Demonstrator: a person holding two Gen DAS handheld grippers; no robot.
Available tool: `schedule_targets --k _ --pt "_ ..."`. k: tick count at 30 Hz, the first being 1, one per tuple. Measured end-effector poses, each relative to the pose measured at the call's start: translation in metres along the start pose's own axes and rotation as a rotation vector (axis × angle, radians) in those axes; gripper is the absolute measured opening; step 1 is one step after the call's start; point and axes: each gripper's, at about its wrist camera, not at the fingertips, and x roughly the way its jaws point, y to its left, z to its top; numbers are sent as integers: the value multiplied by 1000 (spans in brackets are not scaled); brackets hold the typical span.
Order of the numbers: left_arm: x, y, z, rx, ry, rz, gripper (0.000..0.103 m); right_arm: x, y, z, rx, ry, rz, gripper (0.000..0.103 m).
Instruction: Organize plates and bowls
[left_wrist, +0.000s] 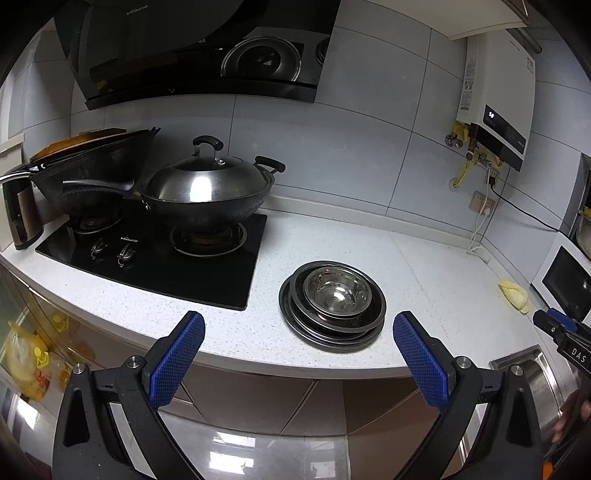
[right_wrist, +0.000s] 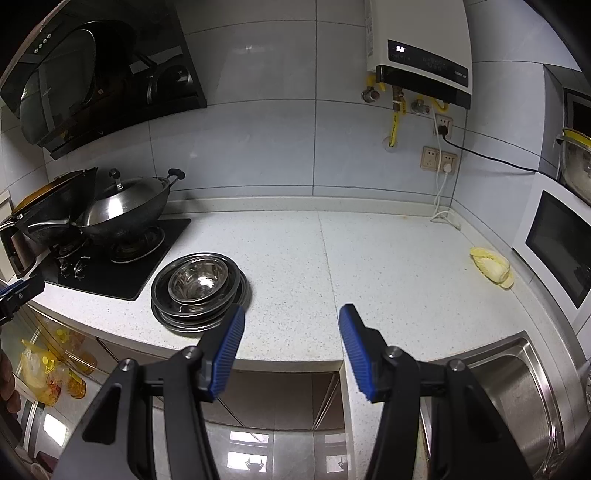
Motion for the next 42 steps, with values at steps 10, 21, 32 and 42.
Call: schedule_targets --k 10,21,32,42 --pt "1 -3 -1 16 5 7 101 0 -1 3 3 -6 0 52" --pt "5 -4 0 12 7 9 101 4 1 5 -8 -5 0 52" --pt "9 -5 3 14 9 2 101 10 3 7 -15 0 4 52" --pt "9 -1 1 7 6 34 101 14 16 9 -43 -1 31 52"
